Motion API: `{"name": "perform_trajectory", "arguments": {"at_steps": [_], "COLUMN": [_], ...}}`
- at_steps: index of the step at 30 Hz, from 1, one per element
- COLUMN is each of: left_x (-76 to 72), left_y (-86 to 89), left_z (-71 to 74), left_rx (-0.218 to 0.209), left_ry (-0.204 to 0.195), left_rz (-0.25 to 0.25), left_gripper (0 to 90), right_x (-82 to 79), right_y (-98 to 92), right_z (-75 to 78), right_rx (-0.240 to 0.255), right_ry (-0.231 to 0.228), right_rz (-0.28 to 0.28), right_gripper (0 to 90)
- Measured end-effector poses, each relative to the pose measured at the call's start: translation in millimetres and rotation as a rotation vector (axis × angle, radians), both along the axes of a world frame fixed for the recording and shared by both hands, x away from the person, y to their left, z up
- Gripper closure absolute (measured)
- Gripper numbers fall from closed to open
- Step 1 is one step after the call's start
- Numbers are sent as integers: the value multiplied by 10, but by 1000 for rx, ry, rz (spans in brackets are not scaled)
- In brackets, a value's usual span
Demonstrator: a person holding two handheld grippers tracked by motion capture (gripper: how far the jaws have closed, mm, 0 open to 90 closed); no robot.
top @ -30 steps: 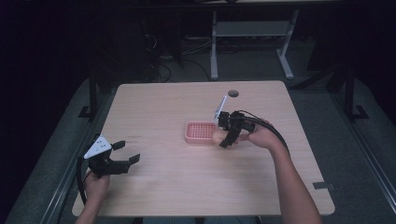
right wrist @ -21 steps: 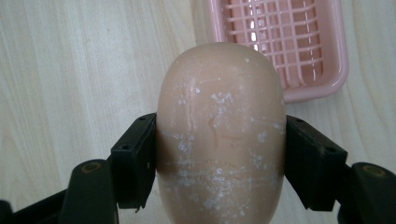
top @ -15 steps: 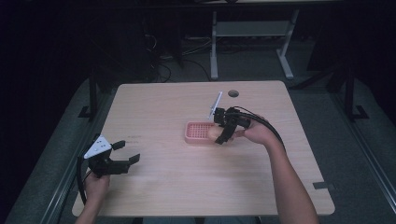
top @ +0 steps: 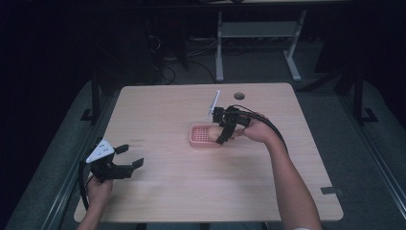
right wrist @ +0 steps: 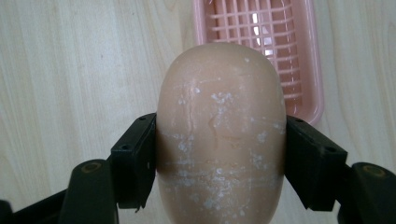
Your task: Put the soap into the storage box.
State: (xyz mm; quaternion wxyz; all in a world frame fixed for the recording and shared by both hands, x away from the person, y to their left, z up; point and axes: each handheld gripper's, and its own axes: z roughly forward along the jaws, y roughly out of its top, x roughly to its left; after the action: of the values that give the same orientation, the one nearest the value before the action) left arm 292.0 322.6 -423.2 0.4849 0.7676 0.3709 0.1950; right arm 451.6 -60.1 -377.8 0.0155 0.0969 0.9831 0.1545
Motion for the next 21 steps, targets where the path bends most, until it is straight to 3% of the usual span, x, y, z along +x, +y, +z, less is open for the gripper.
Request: {"name": "perform_trajectory", "arguments": {"at_steps": [5, 16, 21], "left_x": [1, 1, 3], "left_y": [2, 8, 10], "left_z": [2, 5, 4], "left_rx": [0, 4, 1], "left_ry": [-1, -3, -3], "left_rz": [-1, -1, -1], "left_gripper": [143, 143, 143], "right_x": [46, 122, 150], "right_y": [67, 234, 256], "right_z": [14, 2, 14], "right_rx": [20, -2, 18], "right_ry": [3, 4, -1], "right_rz": [3, 24, 23], "right_gripper": [321, 321, 321]}}
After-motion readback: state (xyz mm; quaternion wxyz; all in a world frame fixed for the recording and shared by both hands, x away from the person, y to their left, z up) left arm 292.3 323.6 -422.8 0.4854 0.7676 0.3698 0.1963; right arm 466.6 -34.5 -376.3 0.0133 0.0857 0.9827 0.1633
